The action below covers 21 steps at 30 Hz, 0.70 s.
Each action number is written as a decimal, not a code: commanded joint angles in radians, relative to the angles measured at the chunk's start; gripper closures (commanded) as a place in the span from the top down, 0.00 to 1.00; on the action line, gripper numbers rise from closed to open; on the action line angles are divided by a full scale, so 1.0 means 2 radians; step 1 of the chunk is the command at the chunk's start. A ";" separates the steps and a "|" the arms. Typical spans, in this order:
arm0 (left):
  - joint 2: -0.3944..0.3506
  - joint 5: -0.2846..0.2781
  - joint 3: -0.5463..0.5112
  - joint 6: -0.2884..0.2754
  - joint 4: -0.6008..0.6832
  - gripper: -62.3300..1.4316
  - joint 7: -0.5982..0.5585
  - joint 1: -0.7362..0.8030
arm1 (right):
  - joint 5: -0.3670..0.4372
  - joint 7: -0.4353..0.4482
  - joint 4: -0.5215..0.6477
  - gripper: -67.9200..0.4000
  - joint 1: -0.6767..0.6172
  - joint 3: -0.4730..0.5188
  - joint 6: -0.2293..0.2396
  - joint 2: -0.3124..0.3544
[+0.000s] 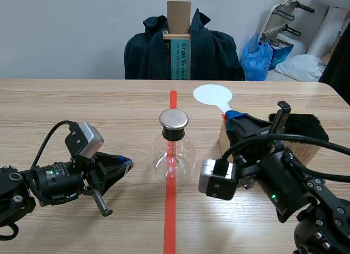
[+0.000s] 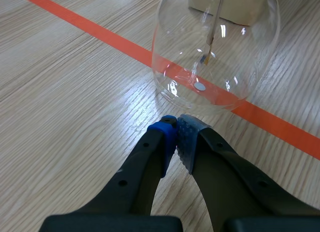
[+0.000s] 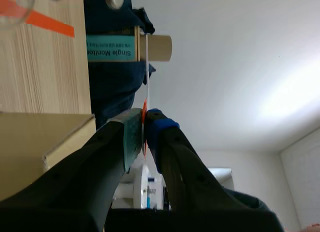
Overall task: Do the electroscope experiment.
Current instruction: 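Move the plate toward and away from the electroscope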
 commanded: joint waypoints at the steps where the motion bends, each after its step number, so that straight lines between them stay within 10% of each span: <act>1: 0.001 -0.005 -0.004 0.001 0.011 0.07 -0.008 -0.001 | 0.002 0.015 0.007 0.02 0.006 0.002 -0.007 0.007; 21: 0.001 -0.005 -0.004 0.001 0.011 0.07 -0.008 -0.001 | 0.002 0.134 0.007 0.02 0.006 0.002 -0.007 0.007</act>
